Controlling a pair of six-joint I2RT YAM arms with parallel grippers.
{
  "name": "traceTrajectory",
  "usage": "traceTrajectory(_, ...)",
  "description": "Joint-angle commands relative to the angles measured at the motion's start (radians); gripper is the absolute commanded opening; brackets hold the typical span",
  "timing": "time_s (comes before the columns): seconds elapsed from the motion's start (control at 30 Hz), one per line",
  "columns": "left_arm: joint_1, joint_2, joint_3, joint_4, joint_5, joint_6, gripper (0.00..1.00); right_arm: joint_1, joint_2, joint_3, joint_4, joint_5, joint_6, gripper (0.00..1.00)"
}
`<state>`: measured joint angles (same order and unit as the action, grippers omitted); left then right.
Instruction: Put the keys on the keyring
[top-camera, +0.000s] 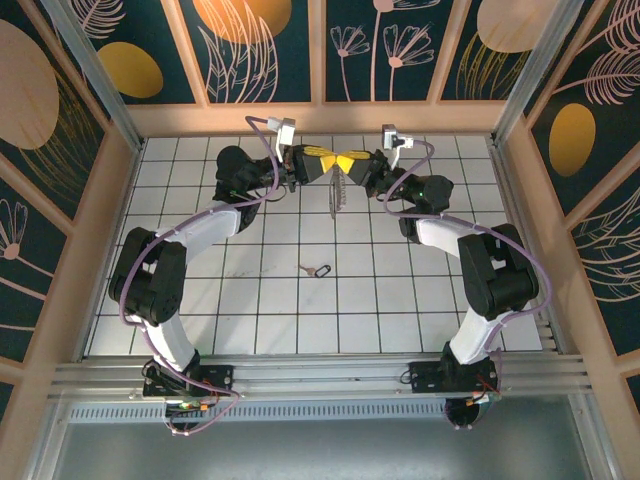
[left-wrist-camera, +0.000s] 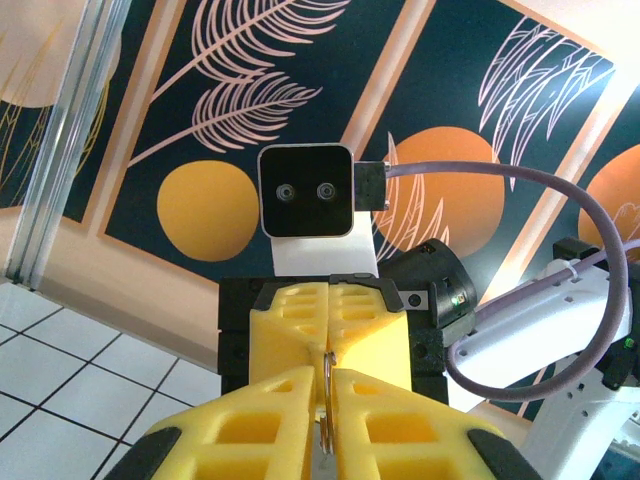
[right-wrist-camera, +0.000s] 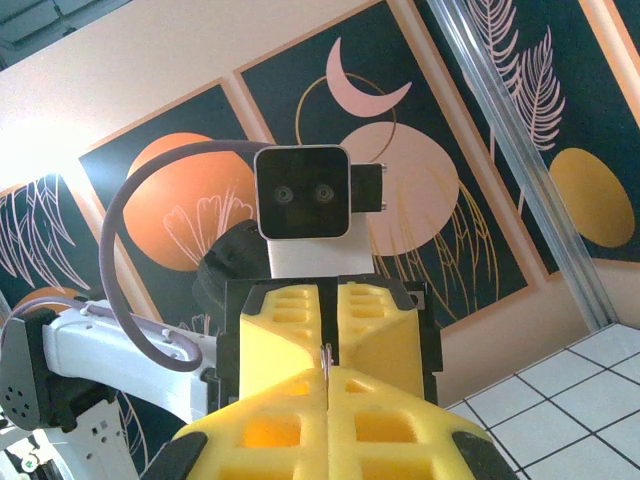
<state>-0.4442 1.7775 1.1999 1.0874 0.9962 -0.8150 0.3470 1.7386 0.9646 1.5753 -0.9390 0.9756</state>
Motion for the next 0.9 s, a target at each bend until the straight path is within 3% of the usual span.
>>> traceTrajectory(0.0,-0.004,0.012,0.033,-0.005,0.029,0.01,0.1,0.007,0.013,0.038,0.141,0.003,0.006,0.0)
traceTrajectory(0.23,-0.014,0.015,0.053,-0.087,0.04,0.071,0.03,0.01,0.013,0.039,0.141,-0.001,0.01,0.0)
traceTrajectory(0.47,-0.04,0.005,0.091,-0.308,0.033,0.252,0.0,0.005,0.011,0.039,0.125,0.003,0.012,0.0)
traceTrajectory(0.5,-0.042,0.002,0.092,-0.328,0.025,0.268,0.0,0.003,0.01,0.037,0.122,0.003,0.015,0.04)
traceTrajectory(0.63,-0.042,-0.017,0.076,-0.331,-0.002,0.301,0.0,-0.039,-0.024,0.001,0.112,0.019,0.039,0.37)
traceTrajectory(0.73,-0.042,-0.051,0.053,-0.321,-0.034,0.343,0.0,-0.1,-0.078,-0.062,0.089,0.028,0.055,0.46)
traceTrajectory(0.87,-0.042,-0.105,0.01,-0.262,-0.071,0.387,0.0,-0.188,-0.18,-0.16,-0.072,0.076,0.015,0.54)
